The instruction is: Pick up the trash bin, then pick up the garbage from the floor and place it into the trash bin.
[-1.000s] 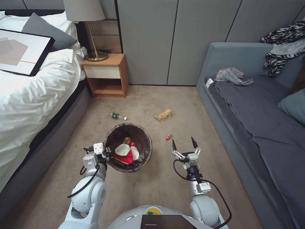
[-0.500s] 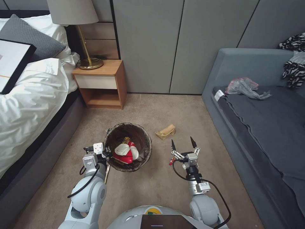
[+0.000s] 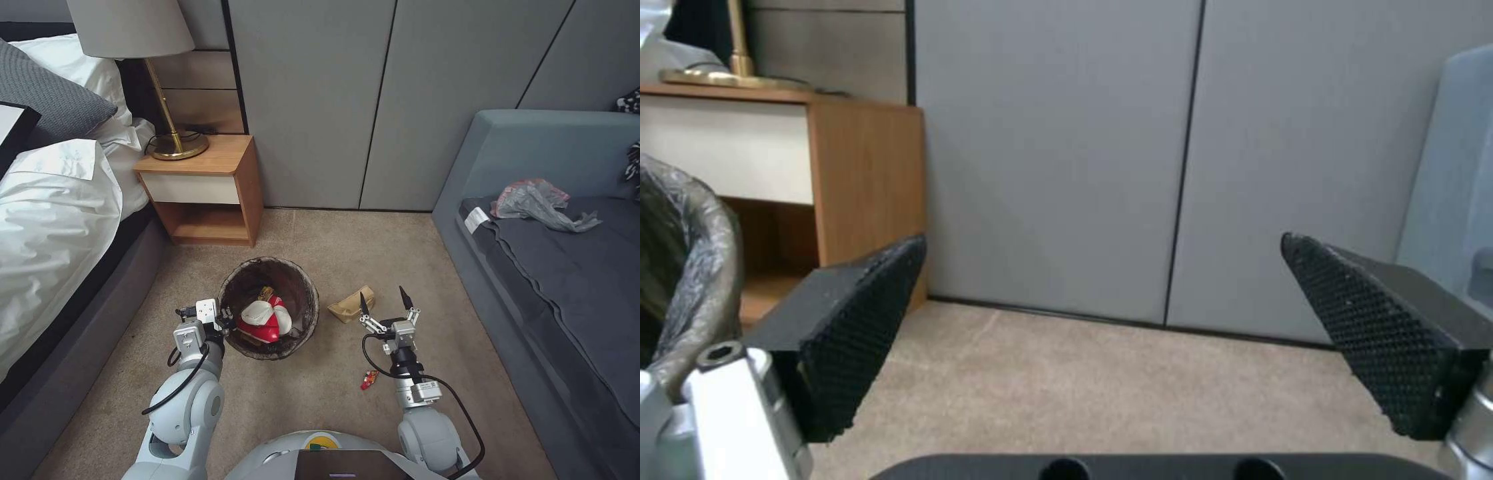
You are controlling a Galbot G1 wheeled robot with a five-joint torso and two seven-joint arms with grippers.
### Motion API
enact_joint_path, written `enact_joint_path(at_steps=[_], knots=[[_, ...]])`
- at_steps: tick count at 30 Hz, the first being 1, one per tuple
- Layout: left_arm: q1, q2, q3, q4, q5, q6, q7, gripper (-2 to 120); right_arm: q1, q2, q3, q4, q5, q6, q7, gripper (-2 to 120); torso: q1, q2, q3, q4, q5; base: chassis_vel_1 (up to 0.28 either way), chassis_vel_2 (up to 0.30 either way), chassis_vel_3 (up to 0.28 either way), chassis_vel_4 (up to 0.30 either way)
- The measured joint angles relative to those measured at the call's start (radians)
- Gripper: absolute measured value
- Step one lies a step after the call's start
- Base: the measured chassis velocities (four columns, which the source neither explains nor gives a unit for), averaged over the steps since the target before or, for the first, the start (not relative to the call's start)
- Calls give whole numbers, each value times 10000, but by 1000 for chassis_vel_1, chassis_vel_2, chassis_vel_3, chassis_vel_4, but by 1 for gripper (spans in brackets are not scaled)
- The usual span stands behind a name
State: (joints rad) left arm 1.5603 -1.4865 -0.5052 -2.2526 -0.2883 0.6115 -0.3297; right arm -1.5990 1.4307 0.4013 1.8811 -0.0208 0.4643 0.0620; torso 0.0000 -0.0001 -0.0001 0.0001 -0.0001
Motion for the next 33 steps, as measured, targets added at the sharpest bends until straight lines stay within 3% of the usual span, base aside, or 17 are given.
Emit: enact_joint_path(at_steps=[33], knots=[[-1, 0, 0, 0, 0, 1, 0, 0, -5, 0, 1, 3, 1, 0, 3, 95, -1, 0, 1, -1, 0, 5, -7, -8, 5]])
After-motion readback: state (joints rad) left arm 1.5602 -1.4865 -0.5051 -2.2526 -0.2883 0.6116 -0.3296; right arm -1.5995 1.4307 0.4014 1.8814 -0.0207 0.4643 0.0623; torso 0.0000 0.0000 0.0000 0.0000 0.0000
